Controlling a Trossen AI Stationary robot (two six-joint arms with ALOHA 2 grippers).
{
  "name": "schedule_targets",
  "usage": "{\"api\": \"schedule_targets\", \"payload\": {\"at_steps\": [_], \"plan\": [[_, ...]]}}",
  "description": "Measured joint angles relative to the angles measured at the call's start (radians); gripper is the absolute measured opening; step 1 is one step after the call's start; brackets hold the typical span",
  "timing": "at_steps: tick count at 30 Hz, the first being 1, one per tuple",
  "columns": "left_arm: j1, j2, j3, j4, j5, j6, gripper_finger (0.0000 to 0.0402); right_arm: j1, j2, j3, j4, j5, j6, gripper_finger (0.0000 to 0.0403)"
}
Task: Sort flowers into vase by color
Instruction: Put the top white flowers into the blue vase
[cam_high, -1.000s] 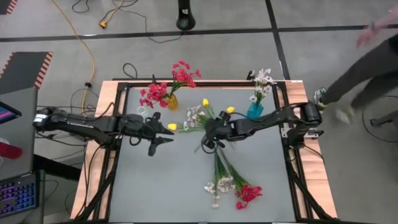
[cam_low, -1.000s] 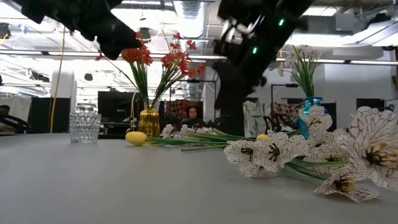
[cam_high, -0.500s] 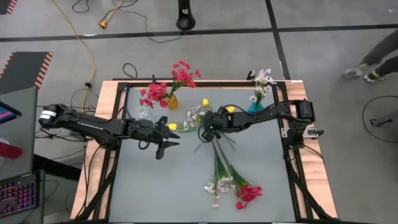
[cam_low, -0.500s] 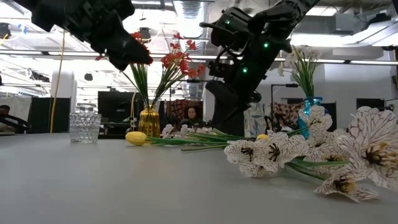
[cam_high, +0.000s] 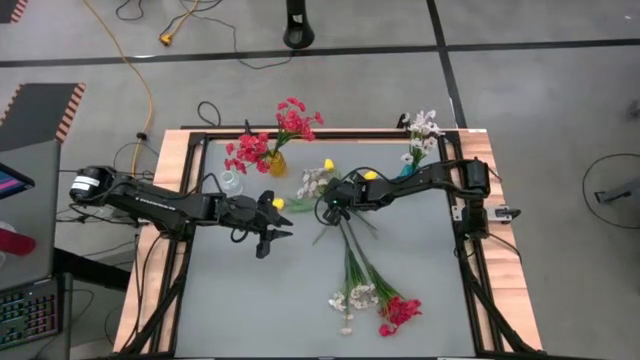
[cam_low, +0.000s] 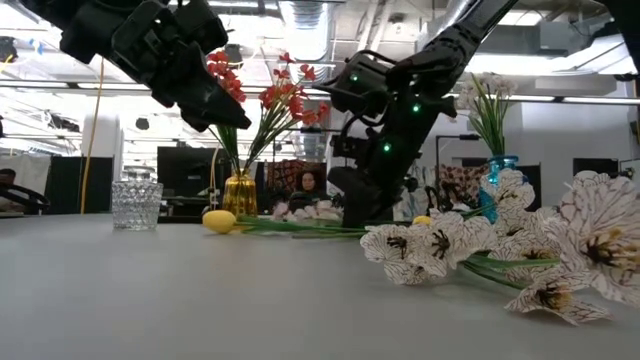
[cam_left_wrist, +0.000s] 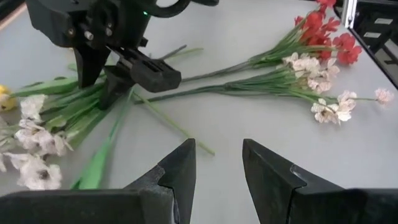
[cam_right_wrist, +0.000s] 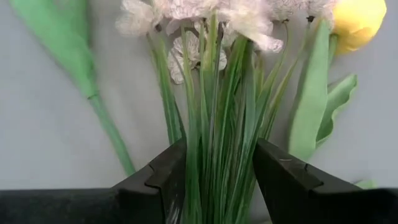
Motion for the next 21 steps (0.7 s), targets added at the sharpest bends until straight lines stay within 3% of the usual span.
{"api": "schedule_targets", "payload": {"at_steps": [5,15,21], "plan": [[0.0,0.0,0.0,0.007,0.0,0.0,0.0119,0.003,-0.003,0.0,-0.003,-0.003,0.0,0.0176],[0.0,0.0,0.0,0.01,0.0,0.0,0.0119,0.034,-0.005,0.0,-0.005,-0.035,0.0,0.0067],[0.0,0.0,0.0,0.015,0.0,0.0,0.0119,0.063,-0.046,-0.001,-0.013,-0.044,0.0,0.0045]]}}
